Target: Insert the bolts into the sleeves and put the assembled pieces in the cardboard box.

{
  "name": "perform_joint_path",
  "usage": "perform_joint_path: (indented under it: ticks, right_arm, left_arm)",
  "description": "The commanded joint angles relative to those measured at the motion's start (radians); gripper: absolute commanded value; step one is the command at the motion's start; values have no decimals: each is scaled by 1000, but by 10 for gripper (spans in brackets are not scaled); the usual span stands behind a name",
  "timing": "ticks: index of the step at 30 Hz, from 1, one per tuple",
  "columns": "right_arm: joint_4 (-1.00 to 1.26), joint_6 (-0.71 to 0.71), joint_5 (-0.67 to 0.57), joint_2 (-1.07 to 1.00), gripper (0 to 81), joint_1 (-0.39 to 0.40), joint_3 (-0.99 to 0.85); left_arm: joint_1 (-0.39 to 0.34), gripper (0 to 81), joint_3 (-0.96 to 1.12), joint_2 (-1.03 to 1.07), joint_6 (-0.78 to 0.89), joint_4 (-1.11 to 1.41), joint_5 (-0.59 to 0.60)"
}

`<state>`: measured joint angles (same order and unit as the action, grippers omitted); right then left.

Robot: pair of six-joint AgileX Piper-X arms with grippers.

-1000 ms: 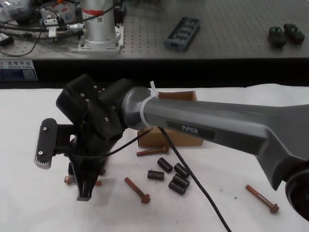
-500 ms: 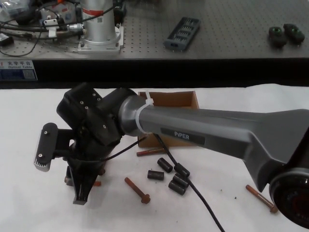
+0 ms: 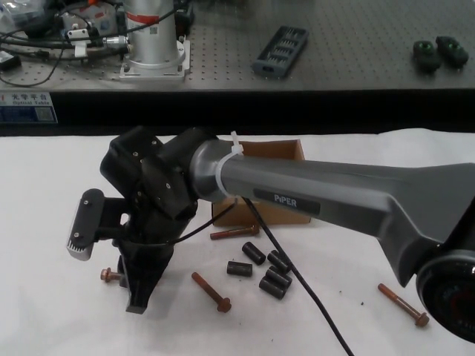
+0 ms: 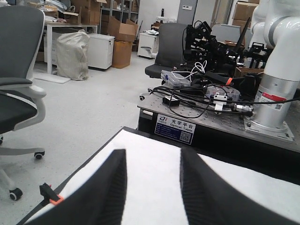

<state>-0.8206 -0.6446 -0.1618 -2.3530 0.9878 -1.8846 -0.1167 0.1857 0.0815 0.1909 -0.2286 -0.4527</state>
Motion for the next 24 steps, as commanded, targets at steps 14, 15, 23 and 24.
perform_joint_path:
  ticks: [14,15,23,24]
  right_arm:
    - [-111,8,136,0,62,8,-4]
    - [-110,8,137,0,62,8,-4]
    - [-119,8,138,0,63,10,-4]
    - [-122,8,138,0,64,12,-4]
  left_arm:
    - [4,276,33,-6,-13,-39,67]
    - [4,276,45,-6,-16,-60,69]
    - [4,276,111,-7,-80,-208,93]
    - [4,276,113,-7,-80,-219,106]
